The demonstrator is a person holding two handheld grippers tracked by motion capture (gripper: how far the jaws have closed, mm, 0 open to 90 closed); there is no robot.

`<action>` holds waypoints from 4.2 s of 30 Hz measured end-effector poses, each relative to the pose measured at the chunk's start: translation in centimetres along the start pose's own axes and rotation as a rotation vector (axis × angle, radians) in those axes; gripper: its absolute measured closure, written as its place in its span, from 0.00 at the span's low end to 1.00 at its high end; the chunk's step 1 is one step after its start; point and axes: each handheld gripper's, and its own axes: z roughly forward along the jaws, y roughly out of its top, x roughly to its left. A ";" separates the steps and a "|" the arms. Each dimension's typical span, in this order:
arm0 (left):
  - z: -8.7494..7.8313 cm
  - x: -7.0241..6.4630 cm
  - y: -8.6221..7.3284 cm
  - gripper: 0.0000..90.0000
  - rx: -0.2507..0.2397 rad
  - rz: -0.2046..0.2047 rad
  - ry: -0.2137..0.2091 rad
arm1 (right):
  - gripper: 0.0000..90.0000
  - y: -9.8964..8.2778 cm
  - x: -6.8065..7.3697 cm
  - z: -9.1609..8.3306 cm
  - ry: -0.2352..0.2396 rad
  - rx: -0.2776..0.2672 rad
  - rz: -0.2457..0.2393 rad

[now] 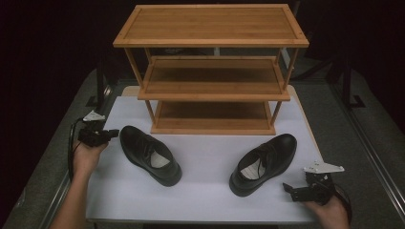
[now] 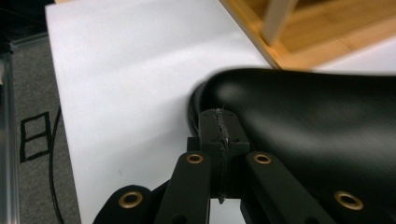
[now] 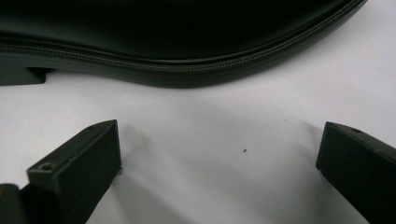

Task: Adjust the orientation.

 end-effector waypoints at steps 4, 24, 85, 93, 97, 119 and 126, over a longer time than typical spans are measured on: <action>1.3 0.7 0.7 1.00 -0.010 0.001 0.011 | 0.00 0.0 0.0 0.0 0.000 0.000 0.000; 4.8 -0.1 1.2 1.00 0.051 0.033 -0.017 | 0.00 0.0 0.0 0.0 0.000 0.001 0.000; -1.7 -12.7 -6.4 1.00 0.060 0.201 -0.300 | 0.00 0.0 0.0 0.0 0.000 0.004 0.003; -1.0 -12.8 -6.2 1.00 0.072 0.215 -0.317 | 0.00 0.0 0.0 0.0 0.000 0.004 0.003; -0.5 -12.9 -5.7 1.00 0.069 0.215 -0.323 | 0.00 0.0 0.0 0.0 0.000 0.004 0.003; 3.1 -15.2 -2.2 1.00 0.047 0.241 -0.383 | 0.00 0.0 0.0 0.0 0.000 0.002 0.001; 3.8 -15.8 -1.7 1.00 0.041 0.242 -0.393 | 0.00 0.0 0.0 0.0 0.000 0.001 0.001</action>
